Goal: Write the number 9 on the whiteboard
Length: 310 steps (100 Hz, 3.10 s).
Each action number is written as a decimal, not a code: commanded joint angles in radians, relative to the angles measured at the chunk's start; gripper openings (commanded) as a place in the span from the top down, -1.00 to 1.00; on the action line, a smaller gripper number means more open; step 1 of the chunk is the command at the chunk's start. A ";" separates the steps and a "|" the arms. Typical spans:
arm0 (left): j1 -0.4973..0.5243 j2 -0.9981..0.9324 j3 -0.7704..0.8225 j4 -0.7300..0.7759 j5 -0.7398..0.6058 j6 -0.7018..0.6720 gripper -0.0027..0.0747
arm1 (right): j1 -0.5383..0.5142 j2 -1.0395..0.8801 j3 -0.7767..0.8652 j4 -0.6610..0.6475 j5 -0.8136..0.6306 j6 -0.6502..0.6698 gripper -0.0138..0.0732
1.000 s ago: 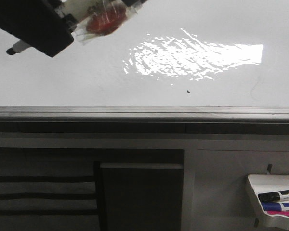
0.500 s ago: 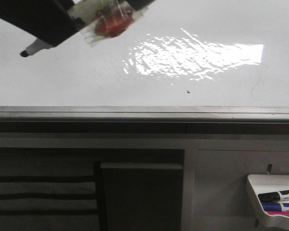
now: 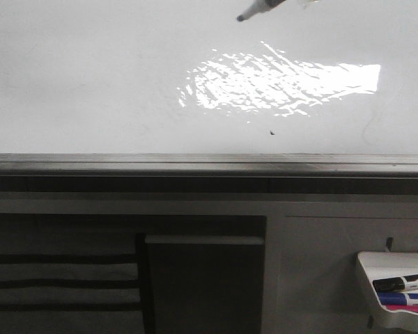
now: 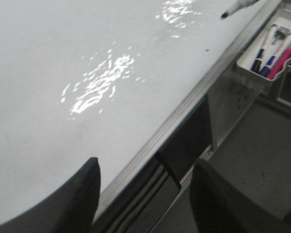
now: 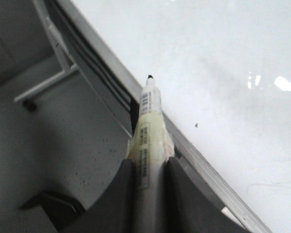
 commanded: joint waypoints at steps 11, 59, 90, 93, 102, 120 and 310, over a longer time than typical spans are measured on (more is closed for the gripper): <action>0.082 -0.112 0.116 -0.035 -0.168 -0.052 -0.06 | -0.046 -0.068 0.146 0.001 -0.334 0.174 0.81; 0.095 -0.140 0.188 -0.051 -0.291 -0.052 0.12 | -0.042 0.057 0.214 0.009 -0.486 0.173 0.81; 0.095 -0.140 0.188 -0.051 -0.295 -0.052 0.13 | -0.035 0.252 0.041 0.009 -0.427 0.173 0.81; 0.095 -0.140 0.188 -0.051 -0.295 -0.052 0.13 | -0.030 0.270 0.029 0.009 -0.398 0.171 0.81; 0.095 -0.140 0.188 -0.051 -0.295 -0.052 0.13 | -0.022 0.296 0.012 -0.001 -0.307 0.136 0.81; 0.095 -0.140 0.188 -0.051 -0.296 -0.052 0.13 | -0.072 0.268 0.012 -0.054 -0.277 0.157 0.81; -0.521 0.418 -0.200 -0.136 -0.168 0.220 -0.12 | 0.241 -0.010 -0.094 -0.050 0.234 -0.079 0.81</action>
